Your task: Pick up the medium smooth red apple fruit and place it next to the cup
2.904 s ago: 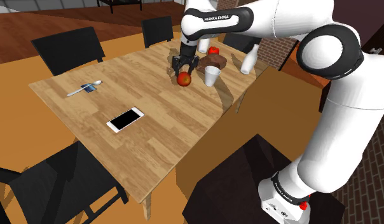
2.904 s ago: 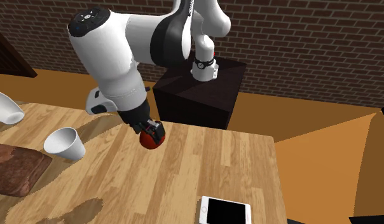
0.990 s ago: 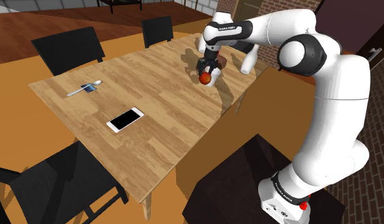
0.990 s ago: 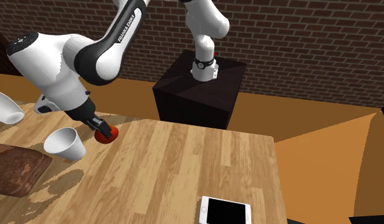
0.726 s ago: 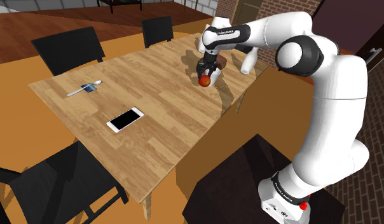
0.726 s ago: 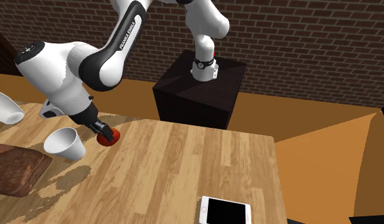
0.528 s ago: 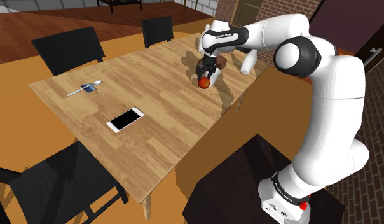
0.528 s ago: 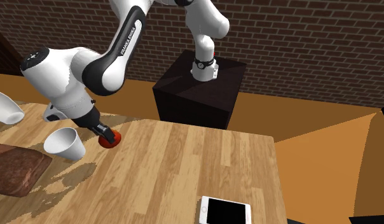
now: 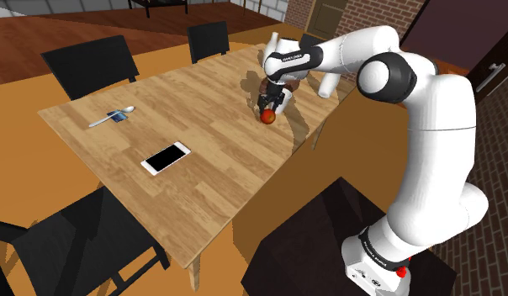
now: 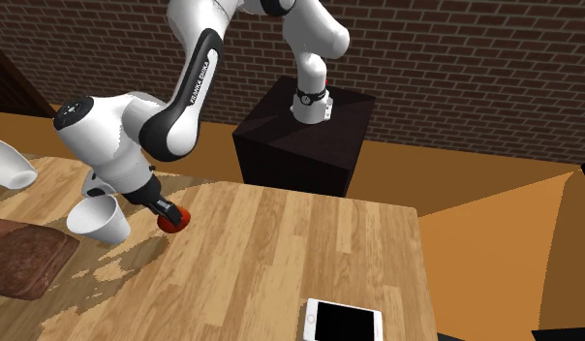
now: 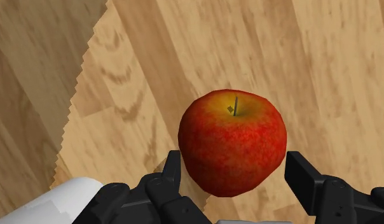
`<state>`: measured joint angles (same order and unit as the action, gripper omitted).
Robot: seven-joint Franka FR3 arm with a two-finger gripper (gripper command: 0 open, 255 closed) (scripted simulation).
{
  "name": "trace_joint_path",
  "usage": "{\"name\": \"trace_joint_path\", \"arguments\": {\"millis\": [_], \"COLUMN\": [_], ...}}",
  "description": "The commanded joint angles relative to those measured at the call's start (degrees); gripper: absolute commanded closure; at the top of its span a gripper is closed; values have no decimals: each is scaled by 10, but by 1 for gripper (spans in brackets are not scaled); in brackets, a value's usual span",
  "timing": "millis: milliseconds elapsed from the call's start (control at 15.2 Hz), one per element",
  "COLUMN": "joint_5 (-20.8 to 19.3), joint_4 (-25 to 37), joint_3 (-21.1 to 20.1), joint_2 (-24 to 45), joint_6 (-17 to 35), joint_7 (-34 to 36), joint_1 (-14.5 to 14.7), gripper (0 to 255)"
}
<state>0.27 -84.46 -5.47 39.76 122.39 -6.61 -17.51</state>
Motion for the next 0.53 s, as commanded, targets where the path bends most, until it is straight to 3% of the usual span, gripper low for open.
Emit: {"name": "trace_joint_path", "arguments": {"millis": [0,462], "joint_5": [0,-1], "joint_4": [1,-2], "joint_3": [0,1], "joint_2": [10,30], "joint_6": [9,33], "joint_7": [-1,-1], "joint_1": [0,1], "gripper": [255,255]}}
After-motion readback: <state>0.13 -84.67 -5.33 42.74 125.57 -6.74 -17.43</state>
